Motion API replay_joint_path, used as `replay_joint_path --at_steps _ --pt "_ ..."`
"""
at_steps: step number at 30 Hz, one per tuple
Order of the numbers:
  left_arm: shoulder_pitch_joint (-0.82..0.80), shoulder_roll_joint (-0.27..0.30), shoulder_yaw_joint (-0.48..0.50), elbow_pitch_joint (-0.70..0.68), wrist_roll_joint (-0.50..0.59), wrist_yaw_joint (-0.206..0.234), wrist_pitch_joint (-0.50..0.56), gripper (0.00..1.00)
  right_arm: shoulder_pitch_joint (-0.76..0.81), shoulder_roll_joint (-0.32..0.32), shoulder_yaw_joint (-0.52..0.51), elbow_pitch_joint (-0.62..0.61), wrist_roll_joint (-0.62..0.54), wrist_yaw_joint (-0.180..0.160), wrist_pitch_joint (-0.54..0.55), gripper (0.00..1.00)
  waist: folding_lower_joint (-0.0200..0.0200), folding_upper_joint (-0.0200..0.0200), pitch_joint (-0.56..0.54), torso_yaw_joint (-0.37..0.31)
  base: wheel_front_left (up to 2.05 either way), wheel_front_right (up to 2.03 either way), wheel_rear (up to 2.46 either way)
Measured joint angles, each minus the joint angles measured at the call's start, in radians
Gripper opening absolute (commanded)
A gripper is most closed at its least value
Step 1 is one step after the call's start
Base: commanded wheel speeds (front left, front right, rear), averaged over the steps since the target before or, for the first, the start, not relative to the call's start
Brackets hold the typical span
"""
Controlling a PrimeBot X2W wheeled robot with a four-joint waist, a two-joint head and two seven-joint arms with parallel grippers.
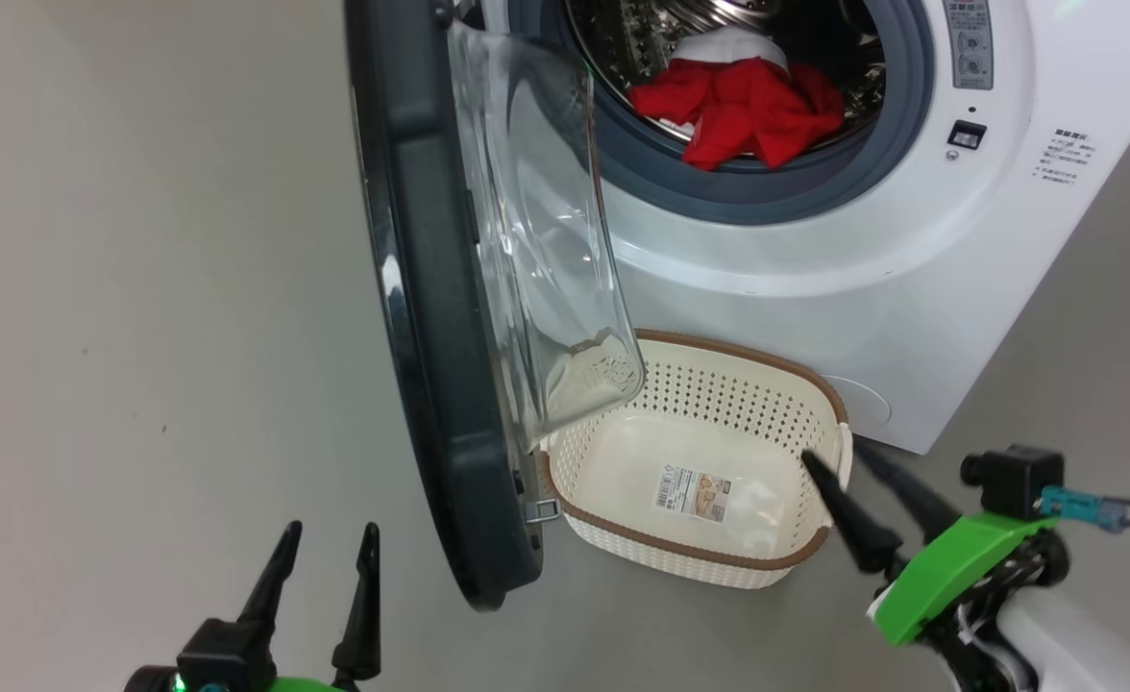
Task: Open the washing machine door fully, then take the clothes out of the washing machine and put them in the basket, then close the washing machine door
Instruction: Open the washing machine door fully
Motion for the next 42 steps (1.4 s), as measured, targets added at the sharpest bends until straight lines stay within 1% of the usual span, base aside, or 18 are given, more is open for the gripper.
replay_joint_path --at_steps 5,9,10,14,17,20,25,34,35,36,37,42 --pt "0.0 0.0 0.001 0.0 0.006 0.001 0.0 1.0 0.013 0.017 -0.135 -0.057 -0.231 0.0 0.0 1.0 0.0 0.0 0.0 -0.005 0.0 0.0 0.0" --pt "0.0 0.0 0.001 0.0 0.006 0.001 0.0 1.0 0.07 0.056 -0.223 -0.096 -0.362 0.0 -0.002 1.0 0.0 0.0 0.0 -0.005 0.0 0.0 0.0" --pt "0.0 0.0 0.0 0.001 0.006 0.001 0.0 1.0 0.1 0.079 -0.272 -0.117 -0.414 0.0 -0.002 1.0 0.0 0.0 -0.002 -0.004 0.0 0.0 0.0" --pt "0.0 0.0 0.001 -0.001 0.006 0.001 0.0 1.0 0.135 0.114 -0.357 -0.167 -0.504 0.0 -0.002 1.0 0.0 0.0 -0.005 -0.004 0.0 0.0 0.0" --pt "0.0 0.0 0.001 -0.003 0.007 0.001 0.0 1.0 0.157 0.138 -0.405 -0.187 -0.533 0.0 -0.002 1.0 0.0 0.0 -0.008 -0.004 0.0 0.0 0.0" --pt "0.0 0.0 0.001 -0.005 0.007 0.001 0.0 1.0 0.185 0.15 -0.431 -0.186 -0.561 0.0 -0.002 1.0 0.0 0.0 -0.011 -0.003 0.0 0.0 0.0" --pt "0.001 0.0 0.0 -0.005 0.007 0.001 0.0 1.0 0.223 0.164 -0.457 -0.168 -0.594 0.0 -0.002 1.0 0.0 0.0 -0.013 -0.001 0.0 0.0 0.0" --pt "0.001 0.0 0.001 -0.005 0.007 0.001 0.0 1.0 0.235 0.173 -0.48 -0.163 -0.601 0.0 -0.002 1.0 0.0 0.0 -0.012 -0.004 0.0 0.0 0.0" --pt "0.001 0.0 0.002 -0.006 0.006 0.002 0.0 0.84 0.235 0.173 -0.482 -0.163 -0.603 0.0 -0.002 1.0 0.0 0.0 -0.012 -0.004 0.0 0.0 0.0" --pt "0.001 0.0 0.003 -0.01 0.006 0.002 0.0 0.27 0.235 0.174 -0.485 -0.163 -0.603 0.0 -0.002 1.0 0.0 0.0 -0.013 -0.004 0.0 0.0 0.0" --pt "0.001 0.0 0.008 -0.016 0.003 0.002 0.0 0.0 0.235 0.175 -0.486 -0.163 -0.603 0.0 -0.002 1.0 0.0 0.0 -0.013 -0.004 0.0 0.0 0.0" --pt "-0.006 0.0 0.058 -0.082 -0.048 0.002 0.0 0.0 0.235 0.183 -0.49 -0.163 -0.626 0.0 -0.002 1.0 0.0 0.0 -0.015 -0.001 0.0 0.0 0.0"
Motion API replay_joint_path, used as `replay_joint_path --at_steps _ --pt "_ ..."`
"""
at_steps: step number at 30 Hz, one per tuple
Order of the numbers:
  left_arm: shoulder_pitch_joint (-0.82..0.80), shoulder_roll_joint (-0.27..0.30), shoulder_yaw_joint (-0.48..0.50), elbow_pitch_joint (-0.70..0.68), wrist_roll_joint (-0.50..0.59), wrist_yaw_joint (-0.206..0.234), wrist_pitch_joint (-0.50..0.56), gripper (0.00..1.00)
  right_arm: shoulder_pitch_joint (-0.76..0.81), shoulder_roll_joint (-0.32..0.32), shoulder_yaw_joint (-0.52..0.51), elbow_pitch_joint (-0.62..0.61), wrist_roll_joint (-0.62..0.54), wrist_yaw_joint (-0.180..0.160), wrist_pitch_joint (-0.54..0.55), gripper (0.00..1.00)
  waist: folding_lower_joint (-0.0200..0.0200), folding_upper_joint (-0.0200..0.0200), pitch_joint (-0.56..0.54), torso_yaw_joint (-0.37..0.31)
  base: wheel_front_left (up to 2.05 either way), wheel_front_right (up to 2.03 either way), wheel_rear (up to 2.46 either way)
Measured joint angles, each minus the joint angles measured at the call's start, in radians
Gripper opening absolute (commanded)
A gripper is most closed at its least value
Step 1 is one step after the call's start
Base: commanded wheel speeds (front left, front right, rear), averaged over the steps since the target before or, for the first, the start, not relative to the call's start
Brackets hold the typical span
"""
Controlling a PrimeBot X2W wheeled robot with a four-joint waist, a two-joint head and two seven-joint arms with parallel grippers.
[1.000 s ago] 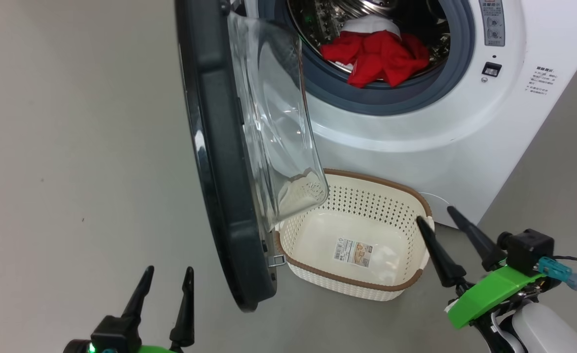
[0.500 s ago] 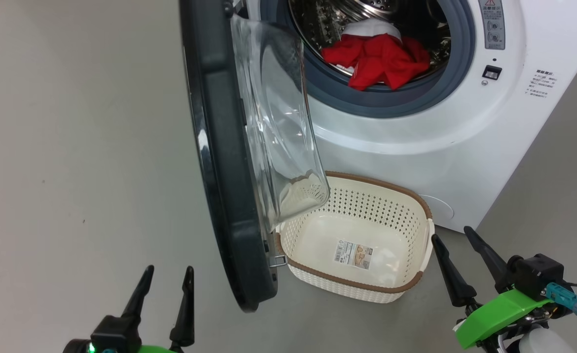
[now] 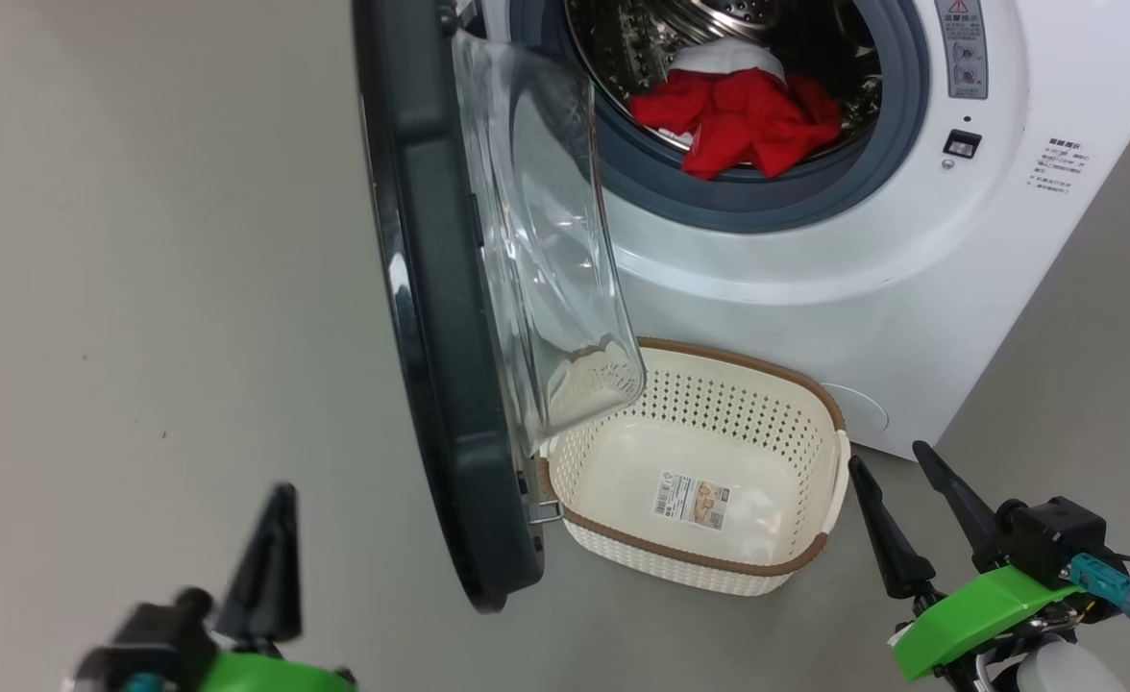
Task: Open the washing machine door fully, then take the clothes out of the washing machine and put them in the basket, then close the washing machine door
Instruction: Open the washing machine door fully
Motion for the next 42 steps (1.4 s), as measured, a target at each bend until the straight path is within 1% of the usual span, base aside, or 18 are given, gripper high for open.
replay_joint_path --at_steps 4,5,8,10,12,15,18,20,24,27,32,39,42 --pt "-0.03 0.0 0.055 -0.134 -0.042 0.009 0.0 0.0 0.0 0.001 0.0 0.0 -0.001 0.0 0.0 1.0 0.0 0.0 0.002 0.001 0.0 0.0 0.0" --pt "-0.03 0.0 0.055 -0.134 -0.042 0.009 0.0 0.0 0.0 0.001 0.0 0.0 -0.001 0.0 0.0 1.0 0.0 0.0 0.002 0.001 0.0 0.0 0.0" --pt "-0.055 0.0 0.056 -0.282 -0.044 0.01 -0.004 0.0 0.0 0.003 0.0 -0.001 -0.002 0.0 -0.001 1.0 0.0 0.0 0.006 -0.001 0.0 0.0 0.0" --pt "-0.065 0.001 0.018 -0.373 -0.036 0.008 -0.008 0.0 0.0 0.003 0.0 -0.002 -0.002 0.0 -0.001 1.0 0.0 0.0 0.01 -0.002 0.0 0.0 0.0" --pt "-0.066 0.0 -0.046 -0.439 -0.023 0.008 -0.008 0.0 0.0 0.003 0.0 -0.002 -0.002 0.0 -0.002 1.0 0.0 0.0 0.014 -0.003 0.0 0.0 0.0" --pt "-0.065 0.001 -0.161 -0.462 0.008 -0.001 -0.008 0.0 -0.001 0.002 0.002 -0.002 -0.002 0.0 -0.002 1.0 0.0 0.0 0.02 -0.007 0.0 0.0 0.0" --pt "-0.063 0.001 -0.275 -0.449 0.017 -0.002 -0.008 0.0 -0.001 0.002 0.004 -0.004 -0.003 0.0 -0.002 1.0 0.0 0.0 0.026 -0.011 0.0 0.0 0.0" --pt "-0.059 0.001 -0.334 -0.409 0.012 -0.002 -0.008 0.0 -0.002 0.002 0.005 -0.006 -0.003 0.0 -0.002 1.0 0.0 0.0 0.03 -0.015 0.0 0.0 0.0" --pt "-0.053 0.004 -0.394 -0.295 -0.032 0.0 -0.008 0.0 -0.004 0.002 0.01 -0.008 -0.004 0.0 -0.002 1.0 0.0 0.0 0.037 -0.023 0.0 0.0 0.0" --pt "-0.053 0.004 -0.404 -0.212 -0.087 0.011 -0.007 0.0 -0.004 0.002 0.01 -0.008 -0.005 0.0 -0.003 1.0 0.0 0.0 0.043 -0.026 0.0 0.0 0.0" --pt "-0.057 0.005 -0.392 -0.101 -0.121 0.018 -0.007 0.0 -0.005 0.002 0.01 -0.009 -0.005 0.0 -0.003 1.0 0.0 0.0 0.05 -0.029 0.0 0.0 0.0" --pt "-0.063 0.0 -0.365 -0.025 -0.15 0.022 -0.007 0.0 -0.005 0.002 0.01 -0.016 -0.012 0.0 -0.003 1.0 0.0 0.0 0.049 -0.029 0.0 0.0 0.0" --pt "-0.063 -0.003 -0.339 -0.014 -0.15 0.035 -0.007 0.0 -0.005 0.003 0.01 -0.019 -0.012 0.0 -0.002 1.0 0.0 0.0 0.047 -0.028 0.0 0.0 0.0"
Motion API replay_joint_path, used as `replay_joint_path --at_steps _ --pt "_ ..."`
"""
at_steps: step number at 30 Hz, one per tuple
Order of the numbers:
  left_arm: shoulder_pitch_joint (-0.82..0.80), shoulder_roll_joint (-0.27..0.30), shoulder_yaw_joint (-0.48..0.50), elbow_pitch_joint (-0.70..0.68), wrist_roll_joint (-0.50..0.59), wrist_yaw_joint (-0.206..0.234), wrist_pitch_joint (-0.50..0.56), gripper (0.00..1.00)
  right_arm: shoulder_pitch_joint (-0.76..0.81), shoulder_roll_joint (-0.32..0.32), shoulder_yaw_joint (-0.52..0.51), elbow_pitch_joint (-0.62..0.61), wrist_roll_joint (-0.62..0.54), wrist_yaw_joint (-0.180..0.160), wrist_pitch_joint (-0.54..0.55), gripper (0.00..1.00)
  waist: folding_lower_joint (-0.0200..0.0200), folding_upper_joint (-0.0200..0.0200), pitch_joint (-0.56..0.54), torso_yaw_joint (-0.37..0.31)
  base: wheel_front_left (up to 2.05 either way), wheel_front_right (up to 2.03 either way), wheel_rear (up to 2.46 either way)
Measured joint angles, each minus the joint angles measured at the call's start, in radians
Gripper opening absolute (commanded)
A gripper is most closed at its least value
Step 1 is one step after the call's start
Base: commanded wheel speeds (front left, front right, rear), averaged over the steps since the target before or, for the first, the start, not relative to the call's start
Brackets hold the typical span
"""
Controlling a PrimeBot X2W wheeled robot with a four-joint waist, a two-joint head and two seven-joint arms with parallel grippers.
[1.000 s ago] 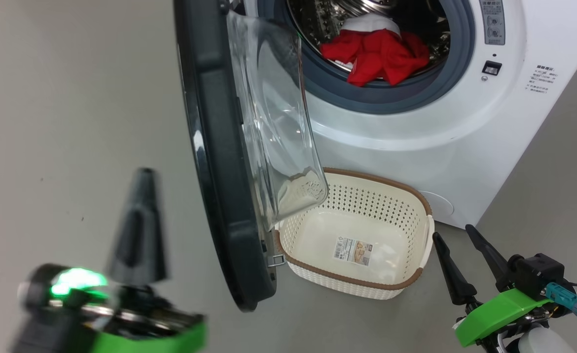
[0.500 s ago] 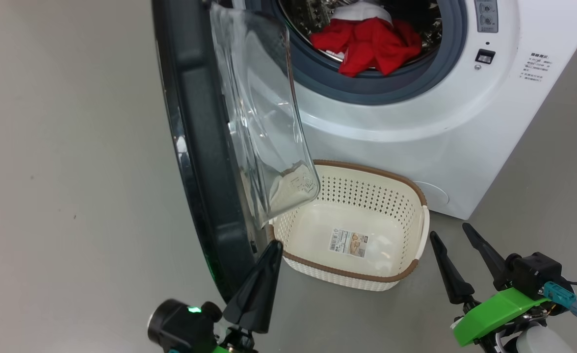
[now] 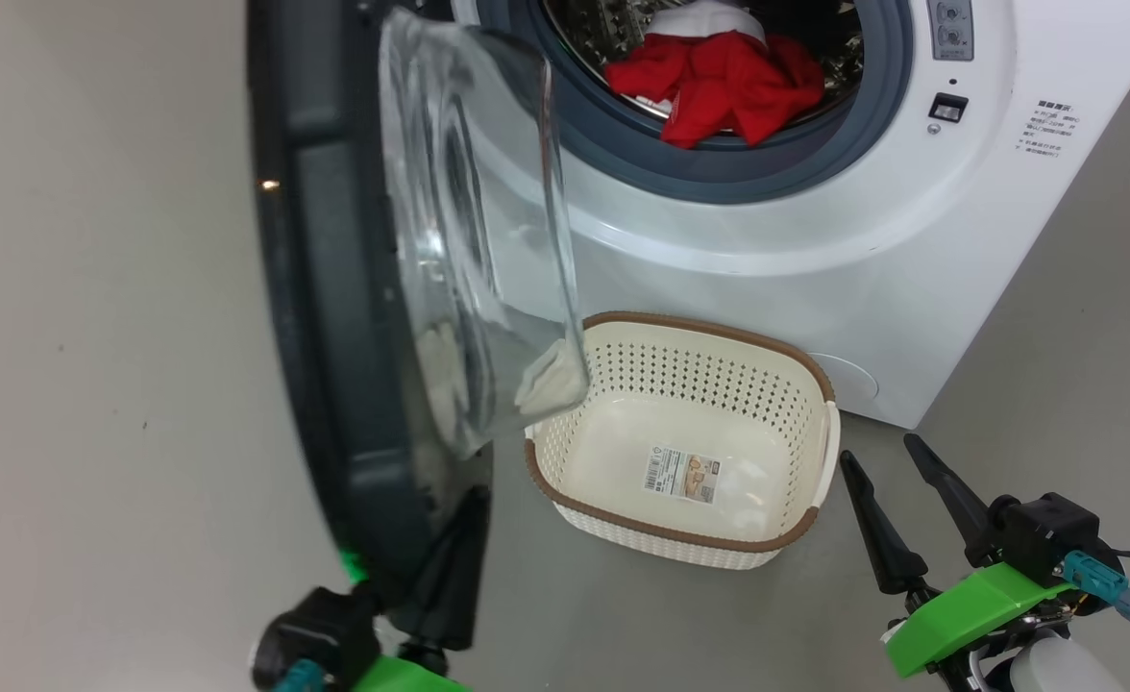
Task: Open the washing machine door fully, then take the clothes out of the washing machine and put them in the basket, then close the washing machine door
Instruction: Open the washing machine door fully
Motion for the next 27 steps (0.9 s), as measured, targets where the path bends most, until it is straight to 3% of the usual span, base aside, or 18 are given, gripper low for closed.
replay_joint_path --at_steps 18,27 --pt "0.008 -0.003 0.28 0.011 0.057 0.016 0.001 0.0 0.0 0.001 0.005 -0.01 0.0 0.0 0.0 1.0 0.0 0.0 0.026 0.023 0.0 0.0 0.0" --pt "-0.022 -0.011 0.472 0.044 0.117 -0.004 0.001 0.0 -0.019 -0.015 0.01 -0.015 -0.002 0.0 0.0 1.0 0.0 0.0 0.063 0.019 0.0 0.0 0.0"
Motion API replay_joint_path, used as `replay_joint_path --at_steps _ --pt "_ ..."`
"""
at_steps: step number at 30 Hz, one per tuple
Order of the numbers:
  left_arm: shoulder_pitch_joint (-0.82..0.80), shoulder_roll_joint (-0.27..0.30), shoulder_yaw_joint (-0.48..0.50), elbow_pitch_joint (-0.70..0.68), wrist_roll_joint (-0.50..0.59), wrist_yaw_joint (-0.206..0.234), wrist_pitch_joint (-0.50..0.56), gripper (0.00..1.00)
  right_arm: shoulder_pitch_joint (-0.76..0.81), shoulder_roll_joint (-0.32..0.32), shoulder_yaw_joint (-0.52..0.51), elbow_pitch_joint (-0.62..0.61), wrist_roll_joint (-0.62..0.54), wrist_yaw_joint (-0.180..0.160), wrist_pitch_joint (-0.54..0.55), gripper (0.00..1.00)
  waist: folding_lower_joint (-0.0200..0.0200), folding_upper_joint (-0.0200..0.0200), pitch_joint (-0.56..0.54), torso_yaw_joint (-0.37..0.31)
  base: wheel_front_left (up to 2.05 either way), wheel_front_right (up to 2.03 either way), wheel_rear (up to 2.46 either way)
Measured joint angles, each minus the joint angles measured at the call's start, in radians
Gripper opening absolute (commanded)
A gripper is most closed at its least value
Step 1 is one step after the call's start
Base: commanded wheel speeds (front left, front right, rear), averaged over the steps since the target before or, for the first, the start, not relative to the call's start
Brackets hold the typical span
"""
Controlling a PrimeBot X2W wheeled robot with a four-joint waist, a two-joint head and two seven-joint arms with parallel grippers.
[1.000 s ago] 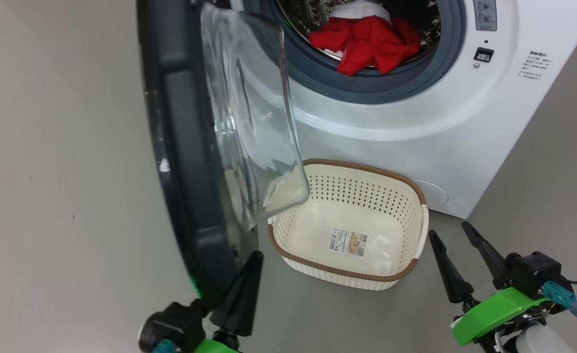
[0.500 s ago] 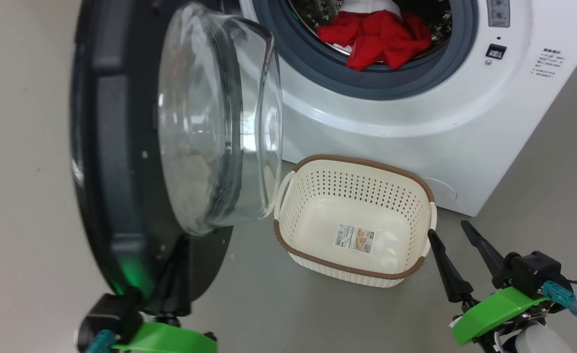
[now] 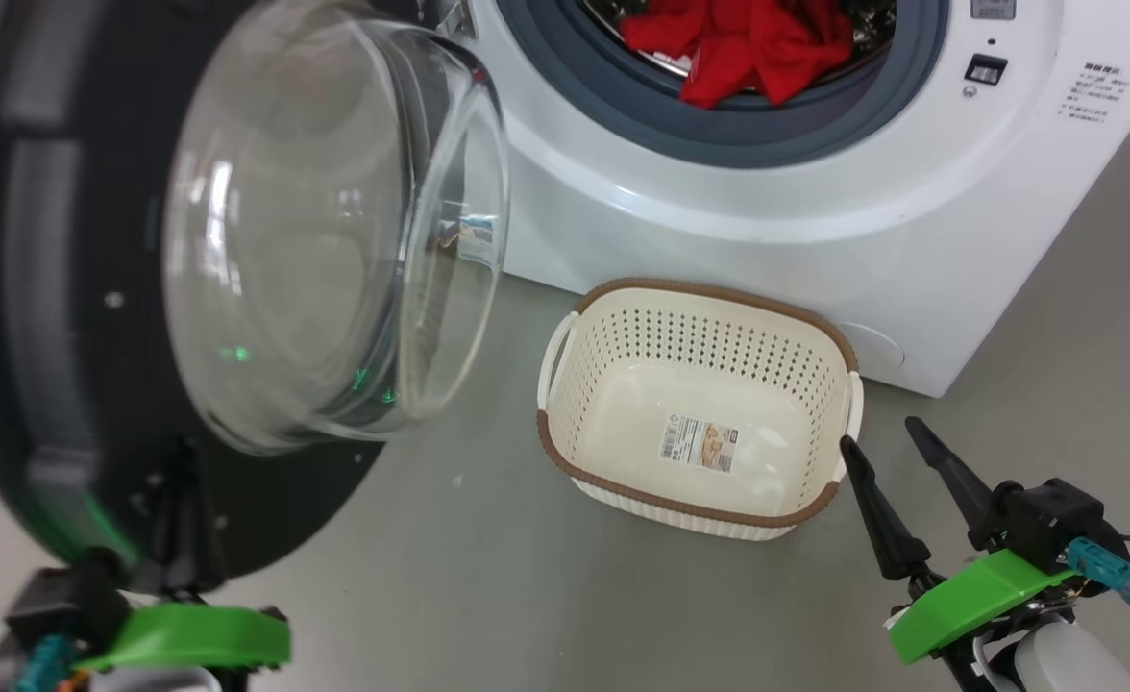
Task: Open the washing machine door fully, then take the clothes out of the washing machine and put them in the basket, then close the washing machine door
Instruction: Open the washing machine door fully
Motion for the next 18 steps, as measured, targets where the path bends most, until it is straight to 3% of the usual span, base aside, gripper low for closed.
replay_joint_path --at_steps 18 --pt "-0.205 0.043 0.31 0.148 0.071 -0.035 0.0 0.0 -0.049 -0.041 0.002 -0.005 -0.007 0.0 0.0 1.0 0.0 0.0 0.093 -0.016 0.0 0.0 0.0"
